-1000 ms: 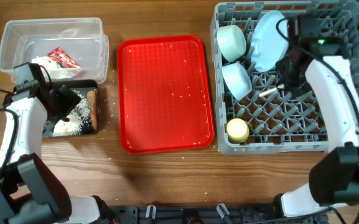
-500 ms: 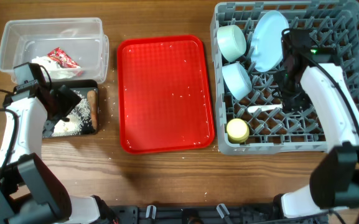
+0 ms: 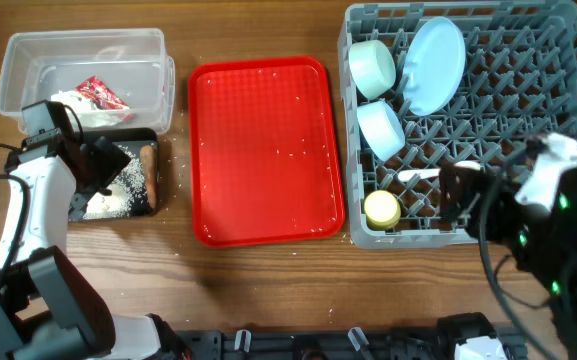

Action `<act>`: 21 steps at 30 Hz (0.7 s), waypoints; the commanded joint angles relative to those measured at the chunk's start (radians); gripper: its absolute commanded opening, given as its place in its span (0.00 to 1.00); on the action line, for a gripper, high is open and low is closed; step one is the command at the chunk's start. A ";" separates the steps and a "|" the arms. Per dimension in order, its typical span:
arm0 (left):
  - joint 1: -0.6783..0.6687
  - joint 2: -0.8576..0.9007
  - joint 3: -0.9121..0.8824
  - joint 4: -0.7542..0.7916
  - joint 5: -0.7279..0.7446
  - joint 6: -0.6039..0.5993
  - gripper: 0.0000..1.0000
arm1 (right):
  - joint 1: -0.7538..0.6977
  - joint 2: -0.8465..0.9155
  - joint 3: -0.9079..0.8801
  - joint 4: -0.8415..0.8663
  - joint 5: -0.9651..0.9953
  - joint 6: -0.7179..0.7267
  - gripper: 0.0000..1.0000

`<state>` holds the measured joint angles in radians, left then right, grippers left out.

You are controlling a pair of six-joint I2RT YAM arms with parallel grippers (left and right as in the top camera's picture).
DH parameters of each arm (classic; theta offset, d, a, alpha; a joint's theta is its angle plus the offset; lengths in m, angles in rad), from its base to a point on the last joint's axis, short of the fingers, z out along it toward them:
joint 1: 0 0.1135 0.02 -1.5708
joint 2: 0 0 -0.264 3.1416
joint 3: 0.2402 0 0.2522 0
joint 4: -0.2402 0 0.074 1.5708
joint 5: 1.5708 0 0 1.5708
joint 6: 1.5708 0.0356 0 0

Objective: Sort waste into correct bins and load items into the dishwasher rack
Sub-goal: 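Release the spoon in the rack and pull the right arm back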

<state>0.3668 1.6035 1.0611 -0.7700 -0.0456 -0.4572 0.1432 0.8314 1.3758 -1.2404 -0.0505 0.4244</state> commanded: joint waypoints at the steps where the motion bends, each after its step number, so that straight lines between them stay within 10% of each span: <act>1: 0.003 -0.004 -0.003 0.000 0.004 0.002 1.00 | 0.004 -0.037 0.004 -0.037 0.066 -0.059 1.00; 9: 0.003 -0.004 -0.003 0.000 0.004 0.002 1.00 | 0.002 -0.028 -0.121 0.177 0.061 -0.319 1.00; 21: 0.003 -0.004 -0.003 0.000 0.004 0.002 1.00 | -0.045 -0.583 -1.059 1.051 0.023 -0.200 1.00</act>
<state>0.3668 1.6035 1.0611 -0.7692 -0.0422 -0.4572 0.1131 0.3202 0.4076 -0.2188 -0.0082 0.1635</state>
